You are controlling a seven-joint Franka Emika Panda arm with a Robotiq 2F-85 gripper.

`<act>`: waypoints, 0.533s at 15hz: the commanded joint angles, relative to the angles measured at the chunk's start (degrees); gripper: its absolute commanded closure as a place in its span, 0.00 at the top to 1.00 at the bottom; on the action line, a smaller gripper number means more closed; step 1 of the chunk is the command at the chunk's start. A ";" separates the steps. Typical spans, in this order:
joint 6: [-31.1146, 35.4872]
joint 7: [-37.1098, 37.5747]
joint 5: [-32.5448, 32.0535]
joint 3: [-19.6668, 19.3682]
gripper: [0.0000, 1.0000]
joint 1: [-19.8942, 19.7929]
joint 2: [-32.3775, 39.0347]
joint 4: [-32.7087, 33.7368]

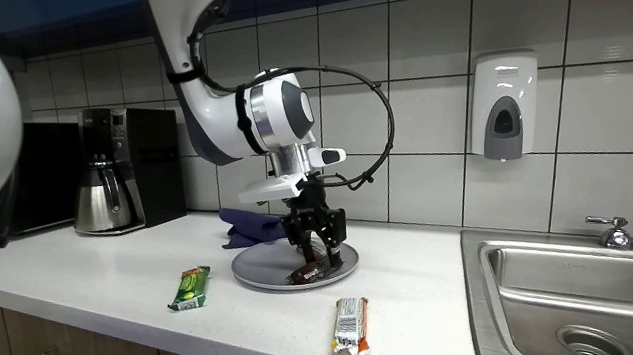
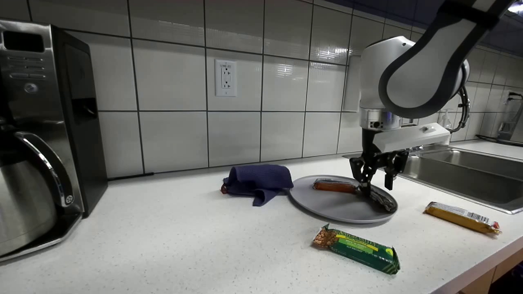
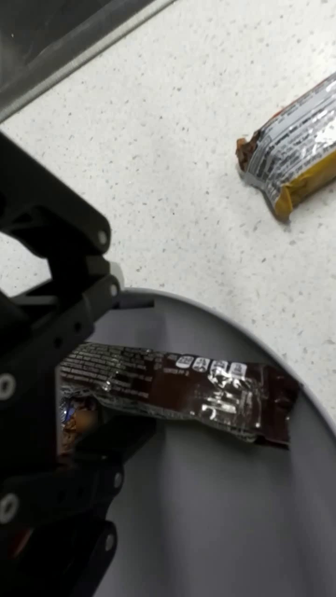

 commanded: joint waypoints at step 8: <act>-1.75 -4.10 -1.05 1.44 1.00 -0.64 -7.77 -3.33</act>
